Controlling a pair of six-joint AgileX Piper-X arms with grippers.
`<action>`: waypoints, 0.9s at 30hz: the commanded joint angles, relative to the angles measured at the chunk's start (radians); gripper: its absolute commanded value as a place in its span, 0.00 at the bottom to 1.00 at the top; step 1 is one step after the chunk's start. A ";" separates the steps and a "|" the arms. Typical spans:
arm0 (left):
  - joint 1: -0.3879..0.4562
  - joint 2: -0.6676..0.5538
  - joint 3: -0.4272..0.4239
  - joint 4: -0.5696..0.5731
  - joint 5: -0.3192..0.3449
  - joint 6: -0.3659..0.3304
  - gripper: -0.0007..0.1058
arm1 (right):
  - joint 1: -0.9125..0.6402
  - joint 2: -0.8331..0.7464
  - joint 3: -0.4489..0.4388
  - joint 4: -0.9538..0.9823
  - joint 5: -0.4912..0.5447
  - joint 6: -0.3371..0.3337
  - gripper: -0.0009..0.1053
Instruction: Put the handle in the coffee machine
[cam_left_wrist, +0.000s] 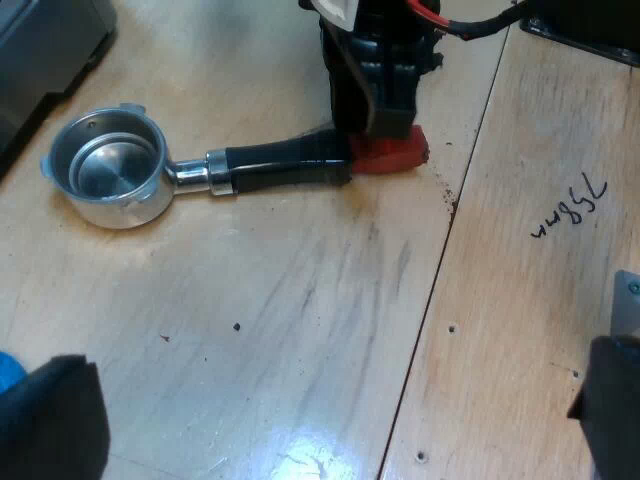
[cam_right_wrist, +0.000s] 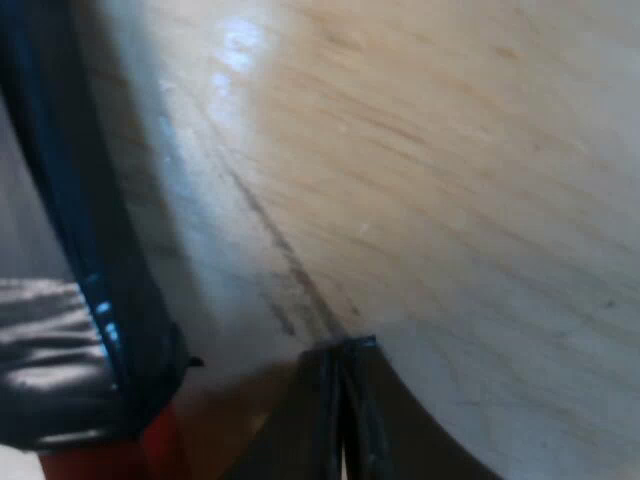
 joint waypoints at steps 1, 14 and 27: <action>-0.003 0.001 -0.001 -0.002 0.006 0.001 0.93 | 0.001 0.011 0.002 -0.009 0.000 -0.043 0.01; -0.003 0.001 -0.001 -0.002 0.006 0.001 0.93 | 0.050 0.011 0.002 -0.026 -0.012 -0.064 0.01; -0.003 0.001 -0.001 0.007 -0.063 0.029 0.93 | 0.259 0.011 0.002 -0.082 0.000 0.062 0.01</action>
